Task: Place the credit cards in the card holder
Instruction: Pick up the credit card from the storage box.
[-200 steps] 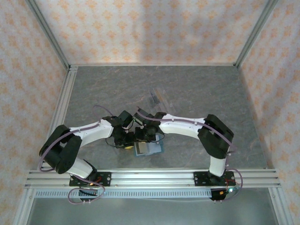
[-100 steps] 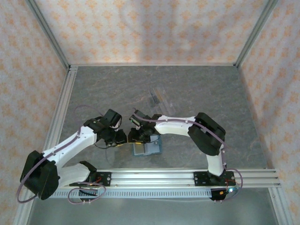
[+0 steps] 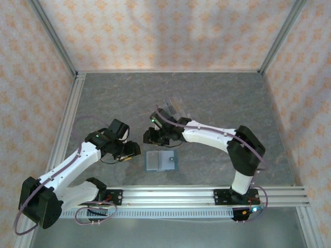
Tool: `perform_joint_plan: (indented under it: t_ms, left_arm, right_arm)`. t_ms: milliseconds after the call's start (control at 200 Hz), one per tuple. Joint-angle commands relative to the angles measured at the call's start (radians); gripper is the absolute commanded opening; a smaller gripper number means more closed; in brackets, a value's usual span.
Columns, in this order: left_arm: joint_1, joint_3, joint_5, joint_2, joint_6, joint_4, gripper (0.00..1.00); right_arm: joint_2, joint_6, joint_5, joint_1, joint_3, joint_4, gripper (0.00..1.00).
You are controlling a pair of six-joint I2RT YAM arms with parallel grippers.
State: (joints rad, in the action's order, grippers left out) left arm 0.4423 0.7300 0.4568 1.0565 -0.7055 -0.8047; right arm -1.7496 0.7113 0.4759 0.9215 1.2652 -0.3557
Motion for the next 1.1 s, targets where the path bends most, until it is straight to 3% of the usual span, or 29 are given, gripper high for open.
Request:
perform_joint_plan:
  t_ms: [0, 135, 200, 390, 525, 641, 726, 806, 1096]
  left_arm:
    - [-0.011, 0.025, 0.023, 0.01, 0.016, -0.01, 0.49]
    - [-0.011, 0.024, 0.052, 0.016, 0.017, 0.016, 0.54]
    - [-0.01, 0.023, 0.053, 0.02, 0.018, 0.021, 0.55]
    - [-0.01, 0.02, 0.054, 0.035, 0.002, 0.055, 0.56]
    - [-0.011, 0.029, 0.043, 0.063, 0.0, 0.063, 0.56]
    - [-0.011, 0.034, 0.044, 0.085, 0.002, 0.073, 0.56]
    - [-0.01, 0.039, 0.043, 0.102, 0.005, 0.076, 0.56]
    - [-0.01, 0.046, 0.043, 0.116, 0.012, 0.076, 0.56]
    - [-0.01, 0.066, 0.04, 0.152, 0.023, 0.076, 0.56]
  right_arm:
    - [0.06, -0.077, -0.087, -0.038, 0.064, -0.112, 0.48]
    - [0.096, -0.17, -0.182, -0.114, 0.125, -0.208, 0.78]
    - [0.093, -0.217, -0.251, -0.161, 0.175, -0.268, 1.0]
    - [-0.008, -0.33, -0.301, -0.288, 0.341, -0.362, 0.99]
    - [-0.116, -0.418, -0.355, -0.3, 0.489, -0.43, 1.0]
    - [-0.208, -0.447, -0.399, -0.3, 0.603, -0.486, 0.83]
    - [-0.286, -0.457, -0.436, -0.3, 0.696, -0.548, 0.59]
    - [-0.363, -0.471, -0.448, -0.3, 0.785, -0.606, 0.47]
    - [-0.519, -0.516, -0.468, -0.3, 0.962, -0.682, 0.37]
